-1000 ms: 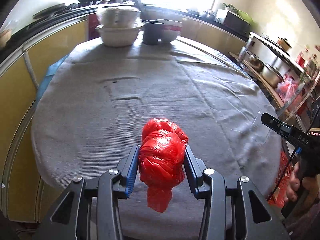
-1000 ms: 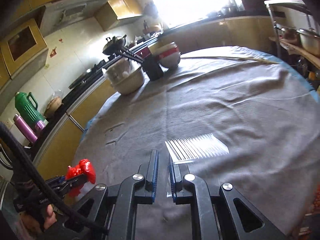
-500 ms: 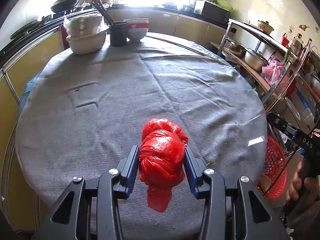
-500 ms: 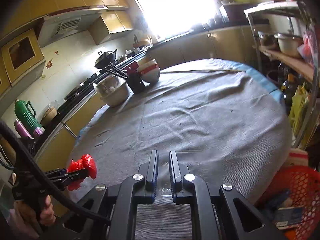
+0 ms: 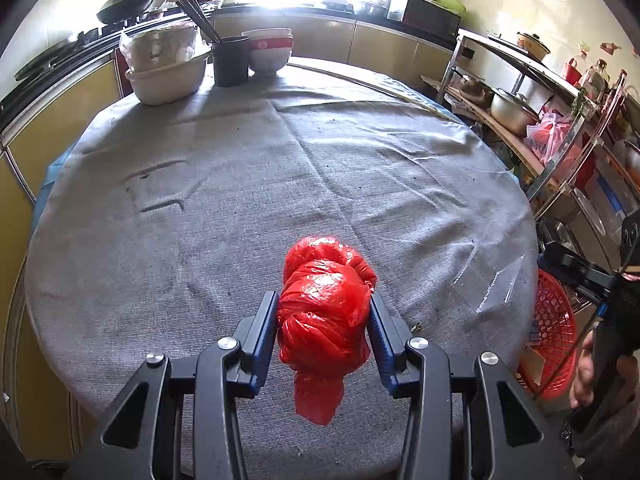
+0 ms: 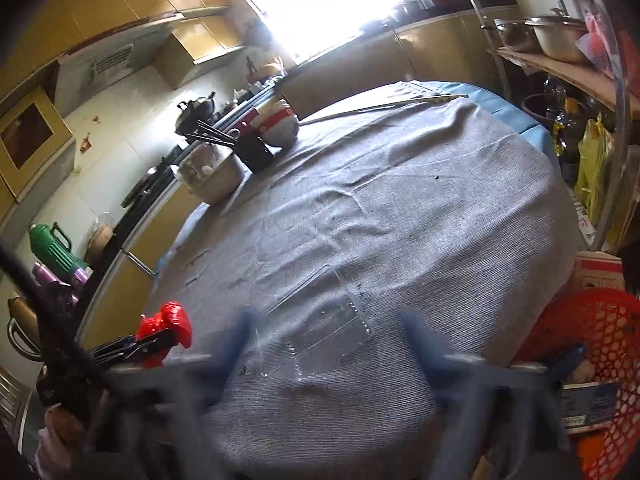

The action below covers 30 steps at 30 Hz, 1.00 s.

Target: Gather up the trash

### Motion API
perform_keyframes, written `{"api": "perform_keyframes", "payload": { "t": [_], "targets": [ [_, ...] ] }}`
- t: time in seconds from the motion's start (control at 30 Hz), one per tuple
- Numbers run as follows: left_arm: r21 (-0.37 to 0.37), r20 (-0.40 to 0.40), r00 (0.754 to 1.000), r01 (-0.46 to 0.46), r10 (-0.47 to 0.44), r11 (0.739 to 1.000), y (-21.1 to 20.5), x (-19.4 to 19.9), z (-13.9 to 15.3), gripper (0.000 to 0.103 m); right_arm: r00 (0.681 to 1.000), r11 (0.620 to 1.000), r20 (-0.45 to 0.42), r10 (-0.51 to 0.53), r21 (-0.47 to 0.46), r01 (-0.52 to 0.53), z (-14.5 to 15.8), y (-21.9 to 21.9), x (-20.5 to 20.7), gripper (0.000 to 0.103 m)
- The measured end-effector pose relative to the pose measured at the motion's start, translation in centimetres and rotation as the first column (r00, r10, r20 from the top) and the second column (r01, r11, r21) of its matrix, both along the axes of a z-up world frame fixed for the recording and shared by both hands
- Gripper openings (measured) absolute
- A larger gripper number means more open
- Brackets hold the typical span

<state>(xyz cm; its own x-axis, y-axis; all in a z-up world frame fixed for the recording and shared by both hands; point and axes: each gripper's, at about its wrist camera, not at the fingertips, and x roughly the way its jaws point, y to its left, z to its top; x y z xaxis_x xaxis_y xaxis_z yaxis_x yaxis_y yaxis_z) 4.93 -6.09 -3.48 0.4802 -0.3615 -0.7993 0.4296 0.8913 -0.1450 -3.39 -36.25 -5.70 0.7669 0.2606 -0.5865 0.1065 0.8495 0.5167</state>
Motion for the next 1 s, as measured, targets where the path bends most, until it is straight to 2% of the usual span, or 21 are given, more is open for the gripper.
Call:
{"api": "perform_keyframes", "payload": {
  "t": [0.07, 0.23, 0.4, 0.63, 0.83, 1.0],
  "targets": [
    [0.002, 0.000, 1.000, -0.002, 0.002, 1.000, 0.0, 0.0, 0.0, 0.045, 1.000, 1.000, 0.027, -0.003, 0.006, 0.003, -0.1, 0.1, -0.4, 0.088],
    [0.004, -0.012, 1.000, -0.003, 0.003, 1.000, -0.1, 0.0, -0.4, 0.045, 0.998, 0.998, 0.048, 0.039, -0.052, -0.037, -0.4, 1.6, 0.1, 0.088],
    [0.006, -0.021, 1.000, -0.008, 0.008, 1.000, -0.1, -0.1, -0.7, 0.045, 0.997, 0.972, 0.026, 0.079, -0.226, -0.072, -1.7, 3.9, 1.4, 0.088],
    [0.012, -0.035, 0.999, -0.021, 0.021, 1.000, 0.2, -0.1, -0.9, 0.045, 0.988, 0.937, 0.027, 0.149, -0.322, -0.133, -2.7, 5.1, 2.8, 0.088],
    [0.015, -0.038, 0.999, -0.016, 0.017, 1.000, -0.2, -0.2, -1.0, 0.045, 0.983, 0.921, 0.007, 0.183, -0.352, -0.169, -3.2, 5.7, 3.7, 0.088],
    [0.016, -0.042, 0.999, -0.015, 0.015, 1.000, -0.2, -0.2, -1.0, 0.045, 0.984, 0.938, 0.013, 0.180, -0.302, -0.168, -3.3, 5.3, 3.4, 0.088]
  ]
}}
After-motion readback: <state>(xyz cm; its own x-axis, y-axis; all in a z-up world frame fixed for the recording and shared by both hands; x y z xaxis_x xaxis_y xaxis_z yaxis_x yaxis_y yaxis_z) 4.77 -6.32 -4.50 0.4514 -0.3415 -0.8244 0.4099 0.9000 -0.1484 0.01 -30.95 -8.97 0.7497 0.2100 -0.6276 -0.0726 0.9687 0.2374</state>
